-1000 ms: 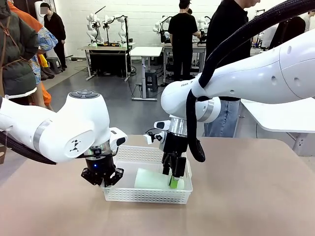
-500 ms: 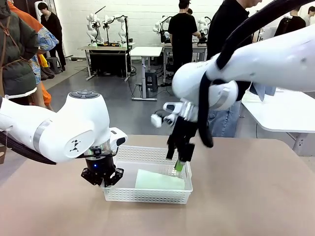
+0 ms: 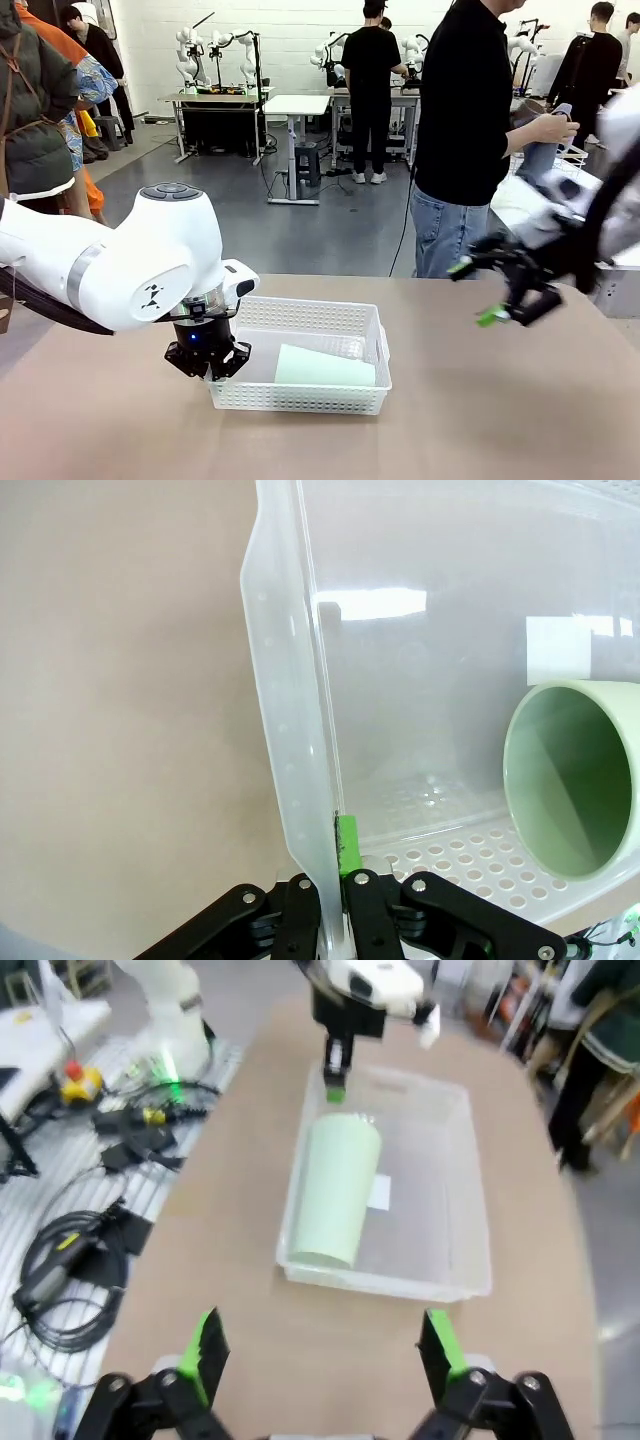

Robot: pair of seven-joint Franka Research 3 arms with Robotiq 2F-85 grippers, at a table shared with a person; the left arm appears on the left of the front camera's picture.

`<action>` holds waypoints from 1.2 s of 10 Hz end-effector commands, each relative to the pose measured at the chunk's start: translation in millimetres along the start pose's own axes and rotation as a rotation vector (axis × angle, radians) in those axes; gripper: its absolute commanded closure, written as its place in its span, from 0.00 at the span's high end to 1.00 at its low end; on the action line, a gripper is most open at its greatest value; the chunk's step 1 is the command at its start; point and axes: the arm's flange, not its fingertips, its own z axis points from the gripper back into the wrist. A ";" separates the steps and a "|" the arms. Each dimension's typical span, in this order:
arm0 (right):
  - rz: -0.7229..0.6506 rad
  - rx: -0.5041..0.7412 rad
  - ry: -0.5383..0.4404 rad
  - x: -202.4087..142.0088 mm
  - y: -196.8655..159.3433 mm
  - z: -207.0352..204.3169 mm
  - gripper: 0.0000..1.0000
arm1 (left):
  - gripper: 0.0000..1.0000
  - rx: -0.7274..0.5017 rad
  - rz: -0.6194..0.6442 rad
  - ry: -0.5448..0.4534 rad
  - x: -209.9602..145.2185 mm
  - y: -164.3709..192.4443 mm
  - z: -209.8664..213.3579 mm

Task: Clean and organize the cups into the basket.
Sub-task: Pick up the Organizing basket and move it to the center of the table, then pick up the Reusable plastic cup from the right side of the table and place it inside the Organizing basket.

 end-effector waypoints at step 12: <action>-0.161 -0.208 -0.420 -152.2 91.8 111.8 1.00 | 0.00 0.007 -0.009 -0.013 -1.7 -0.7 -1.1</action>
